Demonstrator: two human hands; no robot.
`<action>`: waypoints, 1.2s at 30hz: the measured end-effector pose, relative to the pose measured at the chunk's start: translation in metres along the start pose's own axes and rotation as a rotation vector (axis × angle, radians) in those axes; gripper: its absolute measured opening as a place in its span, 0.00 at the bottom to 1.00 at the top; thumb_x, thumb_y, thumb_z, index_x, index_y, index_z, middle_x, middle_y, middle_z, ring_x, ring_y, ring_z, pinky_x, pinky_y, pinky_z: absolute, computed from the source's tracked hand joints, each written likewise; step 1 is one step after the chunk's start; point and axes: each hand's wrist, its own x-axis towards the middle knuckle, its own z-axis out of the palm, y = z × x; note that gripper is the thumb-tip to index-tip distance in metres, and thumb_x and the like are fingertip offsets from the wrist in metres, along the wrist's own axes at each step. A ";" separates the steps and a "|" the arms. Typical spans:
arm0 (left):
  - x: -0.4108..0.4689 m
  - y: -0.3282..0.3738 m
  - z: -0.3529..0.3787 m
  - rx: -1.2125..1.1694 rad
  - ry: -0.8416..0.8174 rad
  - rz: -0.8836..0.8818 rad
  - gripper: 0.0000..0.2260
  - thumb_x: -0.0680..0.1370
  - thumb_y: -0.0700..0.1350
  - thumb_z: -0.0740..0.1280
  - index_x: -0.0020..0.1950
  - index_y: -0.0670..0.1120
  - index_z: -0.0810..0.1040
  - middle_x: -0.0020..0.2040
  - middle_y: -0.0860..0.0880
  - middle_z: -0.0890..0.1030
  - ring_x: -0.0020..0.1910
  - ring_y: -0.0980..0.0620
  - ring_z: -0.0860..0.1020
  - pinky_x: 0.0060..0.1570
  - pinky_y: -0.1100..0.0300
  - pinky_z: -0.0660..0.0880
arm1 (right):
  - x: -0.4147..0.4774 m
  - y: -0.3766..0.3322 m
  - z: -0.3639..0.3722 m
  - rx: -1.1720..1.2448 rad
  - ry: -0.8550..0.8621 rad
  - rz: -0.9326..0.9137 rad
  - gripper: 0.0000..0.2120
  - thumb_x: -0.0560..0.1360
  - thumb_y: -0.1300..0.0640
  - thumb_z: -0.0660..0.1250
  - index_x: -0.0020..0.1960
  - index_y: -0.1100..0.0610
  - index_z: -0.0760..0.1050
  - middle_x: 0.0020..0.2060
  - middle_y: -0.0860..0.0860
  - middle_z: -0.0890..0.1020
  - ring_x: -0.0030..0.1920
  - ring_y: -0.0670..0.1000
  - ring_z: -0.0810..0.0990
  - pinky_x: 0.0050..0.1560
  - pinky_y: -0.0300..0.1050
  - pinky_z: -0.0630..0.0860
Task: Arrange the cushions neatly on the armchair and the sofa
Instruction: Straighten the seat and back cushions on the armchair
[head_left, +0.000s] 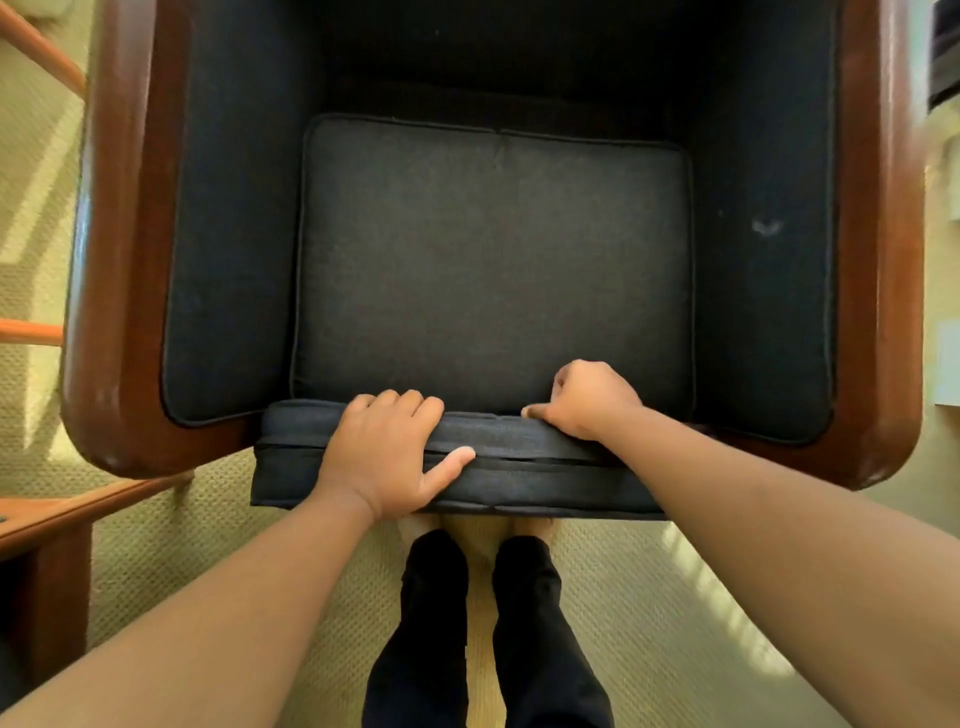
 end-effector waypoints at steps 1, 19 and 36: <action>-0.003 0.000 0.002 0.001 0.013 0.002 0.28 0.78 0.70 0.50 0.56 0.50 0.76 0.47 0.53 0.77 0.45 0.48 0.75 0.50 0.50 0.71 | 0.004 -0.005 -0.003 -0.117 -0.005 -0.046 0.26 0.69 0.31 0.73 0.49 0.54 0.78 0.42 0.50 0.80 0.45 0.54 0.80 0.46 0.50 0.80; -0.008 -0.002 0.013 -0.082 0.228 0.092 0.25 0.75 0.63 0.60 0.58 0.42 0.72 0.57 0.44 0.74 0.52 0.43 0.74 0.55 0.47 0.70 | 0.022 -0.037 0.002 -0.817 -0.045 -0.568 0.11 0.82 0.56 0.61 0.49 0.57 0.81 0.45 0.51 0.81 0.49 0.58 0.81 0.39 0.49 0.72; -0.016 0.011 0.010 0.033 0.444 0.245 0.16 0.77 0.57 0.62 0.56 0.46 0.70 0.57 0.46 0.68 0.54 0.42 0.72 0.51 0.50 0.66 | -0.064 -0.049 -0.086 -0.806 -0.001 -0.569 0.15 0.81 0.53 0.59 0.49 0.62 0.79 0.38 0.55 0.75 0.40 0.60 0.73 0.40 0.47 0.69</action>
